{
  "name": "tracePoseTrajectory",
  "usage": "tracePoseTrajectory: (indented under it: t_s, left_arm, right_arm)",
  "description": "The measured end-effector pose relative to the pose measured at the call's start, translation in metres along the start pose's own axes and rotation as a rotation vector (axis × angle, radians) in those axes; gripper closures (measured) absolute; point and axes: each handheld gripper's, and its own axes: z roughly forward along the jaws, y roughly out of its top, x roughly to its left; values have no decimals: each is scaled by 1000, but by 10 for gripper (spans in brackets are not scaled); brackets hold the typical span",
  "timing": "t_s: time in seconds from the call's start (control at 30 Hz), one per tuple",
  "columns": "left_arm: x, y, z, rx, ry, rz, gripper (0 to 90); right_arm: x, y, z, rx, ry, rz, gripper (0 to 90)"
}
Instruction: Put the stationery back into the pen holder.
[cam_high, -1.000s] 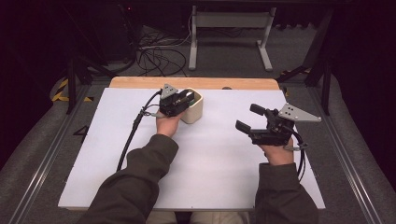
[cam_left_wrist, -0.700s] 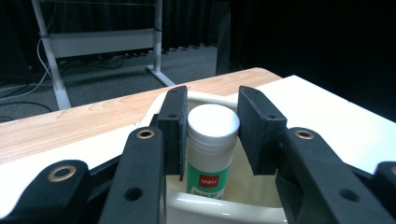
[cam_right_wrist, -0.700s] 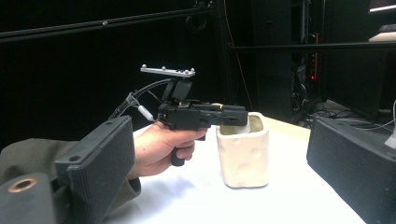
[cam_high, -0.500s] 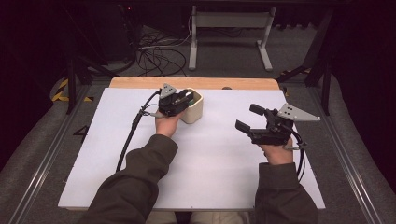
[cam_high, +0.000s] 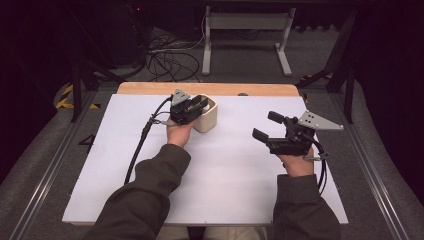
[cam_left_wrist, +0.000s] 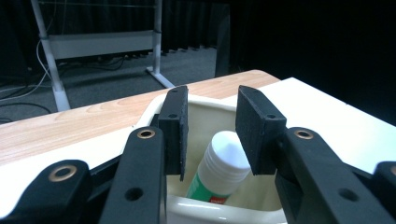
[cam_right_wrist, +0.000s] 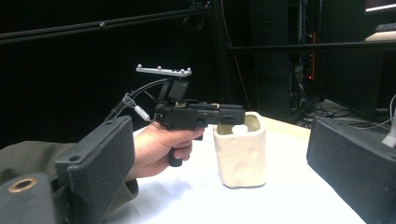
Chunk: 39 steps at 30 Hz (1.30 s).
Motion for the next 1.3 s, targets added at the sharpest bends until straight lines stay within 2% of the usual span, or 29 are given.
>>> tracePoseTrajectory:
  t_s: [0.17, 0.6, 0.77, 1.03, 1.3]
  left_arm:
    - [1, 2, -2, -9, 0, -3, 637]
    - [2, 4, -4, -17, -2, -15, 528]
    - [3, 4, -6, -13, -8, -3, 502]
    - [2, 10, -15, -12, -30, 18, 398]
    - [-6, 16, -26, -9, -68, 8, 298]
  right_arm:
    - [0, 0, 0, -2, -1, 0, 86]
    - [0, 0, -1, -6, -6, -2, 86]
    - [0, 1, -1, -9, -7, 0, 86]
    - [1, 0, 0, -10, 2, 0, 86]
    - [2, 0, 1, -13, -1, -6, 86]
